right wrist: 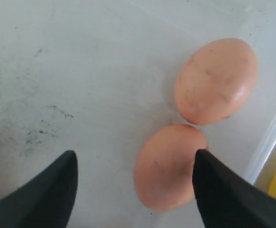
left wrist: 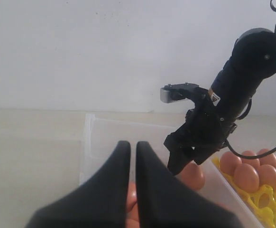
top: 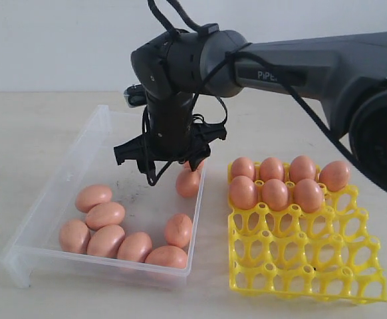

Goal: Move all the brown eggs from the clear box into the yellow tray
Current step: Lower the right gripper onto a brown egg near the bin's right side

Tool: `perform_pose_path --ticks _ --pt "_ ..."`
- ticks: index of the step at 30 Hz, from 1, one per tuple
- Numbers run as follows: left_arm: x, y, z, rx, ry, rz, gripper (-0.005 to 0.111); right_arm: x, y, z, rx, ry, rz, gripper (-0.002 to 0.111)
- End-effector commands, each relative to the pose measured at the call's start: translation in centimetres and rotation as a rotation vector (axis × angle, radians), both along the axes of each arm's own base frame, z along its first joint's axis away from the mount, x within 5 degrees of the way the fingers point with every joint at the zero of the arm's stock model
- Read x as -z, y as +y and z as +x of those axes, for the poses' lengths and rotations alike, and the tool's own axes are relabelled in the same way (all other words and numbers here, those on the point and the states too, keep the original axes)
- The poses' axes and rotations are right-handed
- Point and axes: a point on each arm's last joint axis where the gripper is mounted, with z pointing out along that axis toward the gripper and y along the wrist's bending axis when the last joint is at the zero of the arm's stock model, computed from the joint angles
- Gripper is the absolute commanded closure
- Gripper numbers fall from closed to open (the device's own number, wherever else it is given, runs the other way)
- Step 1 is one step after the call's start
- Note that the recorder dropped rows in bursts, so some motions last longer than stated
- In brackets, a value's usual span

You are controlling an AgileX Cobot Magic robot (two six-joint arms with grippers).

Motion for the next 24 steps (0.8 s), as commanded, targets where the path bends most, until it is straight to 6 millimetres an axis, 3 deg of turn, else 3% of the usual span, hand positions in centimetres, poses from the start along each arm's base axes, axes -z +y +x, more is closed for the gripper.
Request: perform_pose_path --ticks 1,6,17,24 --pt "0.0 0.0 0.0 0.009 0.0 -0.011 0.103 1.2 -0.6 0.5 0.053 0.023 -0.028 0.05" --pt "0.0 0.0 0.0 0.009 0.0 -0.011 0.103 2.3 -0.5 0.6 0.053 0.034 -0.043 0.05" --pt "0.0 0.0 0.0 0.009 0.0 -0.011 0.103 2.6 -0.6 0.4 -0.052 0.064 -0.092 0.05" --pt "0.0 0.0 0.0 0.009 -0.001 -0.011 0.103 2.6 -0.6 0.2 -0.23 0.063 -0.141 0.05"
